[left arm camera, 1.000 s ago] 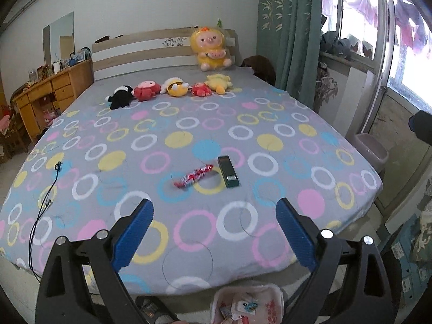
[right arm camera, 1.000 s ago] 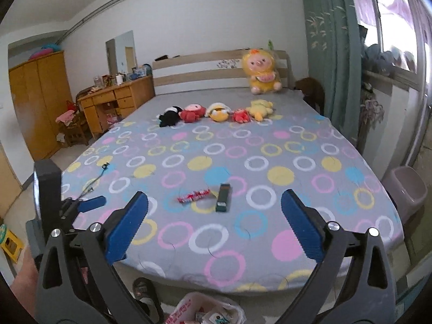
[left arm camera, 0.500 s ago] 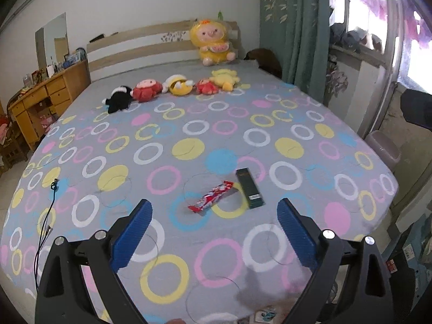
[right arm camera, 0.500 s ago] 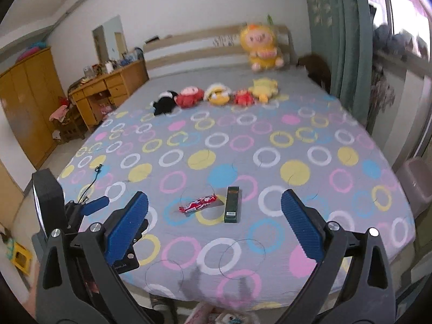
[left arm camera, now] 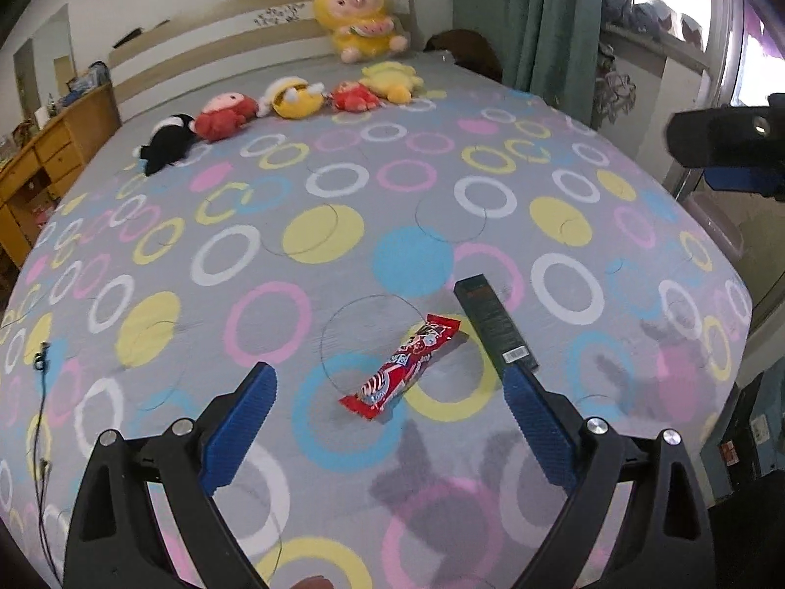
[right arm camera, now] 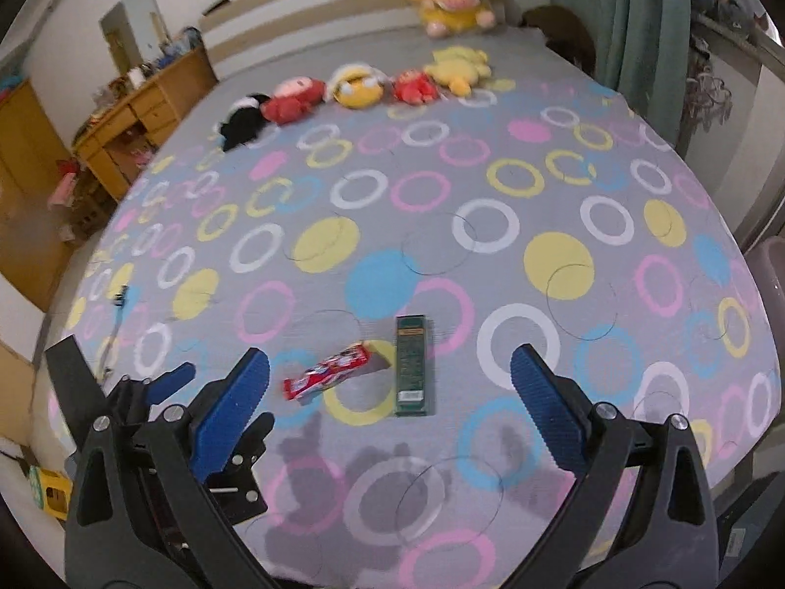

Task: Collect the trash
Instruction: 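Raise both tools toward the candy wrapper and green box on the bed, then grasp the red candy wrapper with the left gripper while the right gripper grasps the green box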

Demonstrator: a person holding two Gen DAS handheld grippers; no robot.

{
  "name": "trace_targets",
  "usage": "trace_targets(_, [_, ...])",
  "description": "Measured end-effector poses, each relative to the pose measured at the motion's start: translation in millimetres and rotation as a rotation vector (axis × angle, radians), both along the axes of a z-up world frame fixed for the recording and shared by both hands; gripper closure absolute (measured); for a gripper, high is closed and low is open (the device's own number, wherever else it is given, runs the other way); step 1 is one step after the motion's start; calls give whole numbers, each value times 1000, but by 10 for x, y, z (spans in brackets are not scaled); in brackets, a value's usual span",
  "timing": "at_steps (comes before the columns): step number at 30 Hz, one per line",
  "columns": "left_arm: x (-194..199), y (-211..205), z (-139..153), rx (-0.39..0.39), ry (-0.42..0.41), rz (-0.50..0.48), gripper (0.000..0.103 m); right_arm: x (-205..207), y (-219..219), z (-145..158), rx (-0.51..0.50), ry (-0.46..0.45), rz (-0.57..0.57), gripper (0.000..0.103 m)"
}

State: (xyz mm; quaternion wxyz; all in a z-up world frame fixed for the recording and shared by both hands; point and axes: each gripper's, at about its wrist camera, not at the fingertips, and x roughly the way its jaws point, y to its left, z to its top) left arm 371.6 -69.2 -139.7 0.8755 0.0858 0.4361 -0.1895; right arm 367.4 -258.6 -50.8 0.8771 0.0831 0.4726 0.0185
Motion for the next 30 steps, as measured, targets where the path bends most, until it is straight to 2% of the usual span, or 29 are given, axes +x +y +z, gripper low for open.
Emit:
trace_targets(7, [259,-133,-478,22,17,-77,12,425,-69,-583,-16,100,-44,7])
trace_targets(11, [361,-175,-653,17,24,-111,12,591,-132,-893,-14,155,-64,7])
trace_targets(18, [511,-207,-873,16,35,-136,12,830,-160,-1285,-7,232,-84,7])
trace_targets(25, [634,-270,-1018,27,35,-168,12,1029,-87,-1697,-42,306,-107,7])
trace_targets(30, [696,-295,-1158,10,69,-185,12,1141,-67,-1936,-46,353,-123,7])
